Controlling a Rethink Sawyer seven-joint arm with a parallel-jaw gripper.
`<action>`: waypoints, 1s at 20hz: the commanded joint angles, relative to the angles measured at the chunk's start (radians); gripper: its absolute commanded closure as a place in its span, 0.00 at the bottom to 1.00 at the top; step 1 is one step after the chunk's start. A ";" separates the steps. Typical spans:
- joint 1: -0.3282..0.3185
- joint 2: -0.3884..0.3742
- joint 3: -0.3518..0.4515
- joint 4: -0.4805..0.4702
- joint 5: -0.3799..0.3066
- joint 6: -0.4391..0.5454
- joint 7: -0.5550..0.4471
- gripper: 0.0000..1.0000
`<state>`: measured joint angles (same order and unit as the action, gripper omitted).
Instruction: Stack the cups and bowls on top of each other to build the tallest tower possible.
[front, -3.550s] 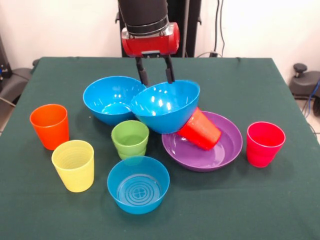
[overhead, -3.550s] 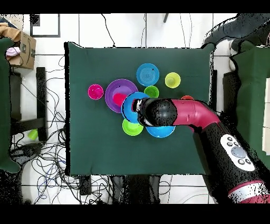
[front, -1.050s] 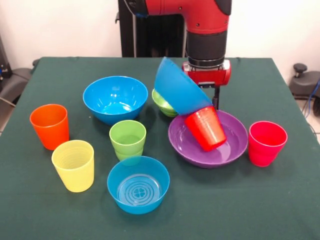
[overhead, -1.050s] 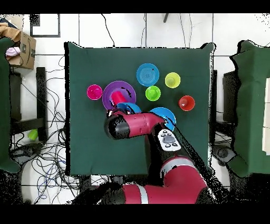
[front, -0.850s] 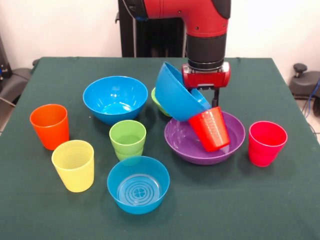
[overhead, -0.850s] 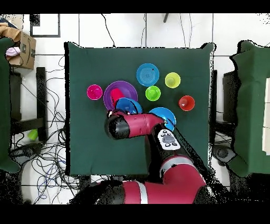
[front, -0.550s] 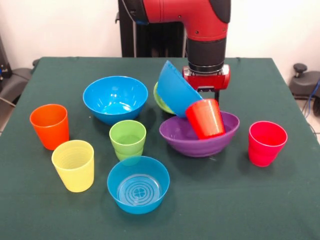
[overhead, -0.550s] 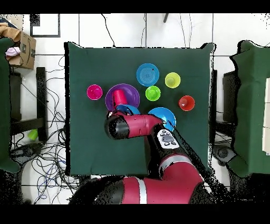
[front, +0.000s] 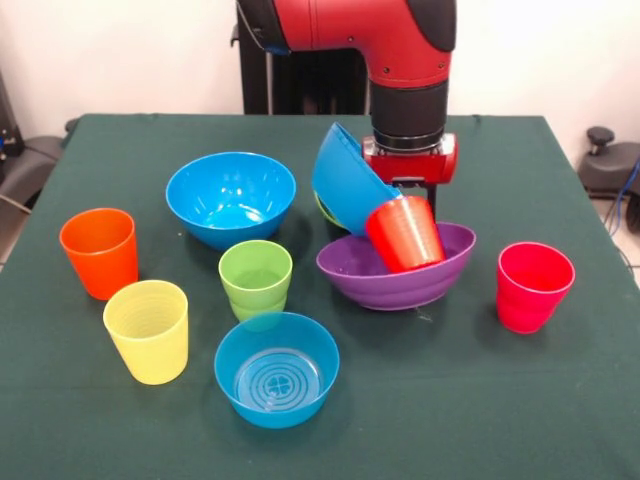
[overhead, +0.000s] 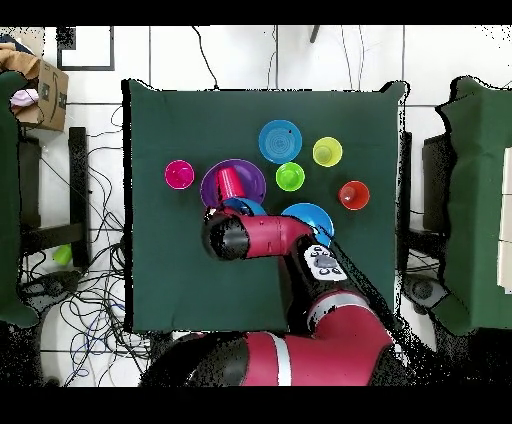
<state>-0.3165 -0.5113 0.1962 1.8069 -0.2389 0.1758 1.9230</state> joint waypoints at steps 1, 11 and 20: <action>-0.019 -0.053 0.100 -0.006 0.082 0.148 0.095 0.00; 0.035 -0.220 0.062 -0.003 0.163 0.393 0.097 0.00; 0.088 -0.207 0.029 -0.069 0.207 0.435 0.132 0.00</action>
<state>-0.2627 -0.7257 0.2043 1.7983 -0.0697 0.5061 1.9230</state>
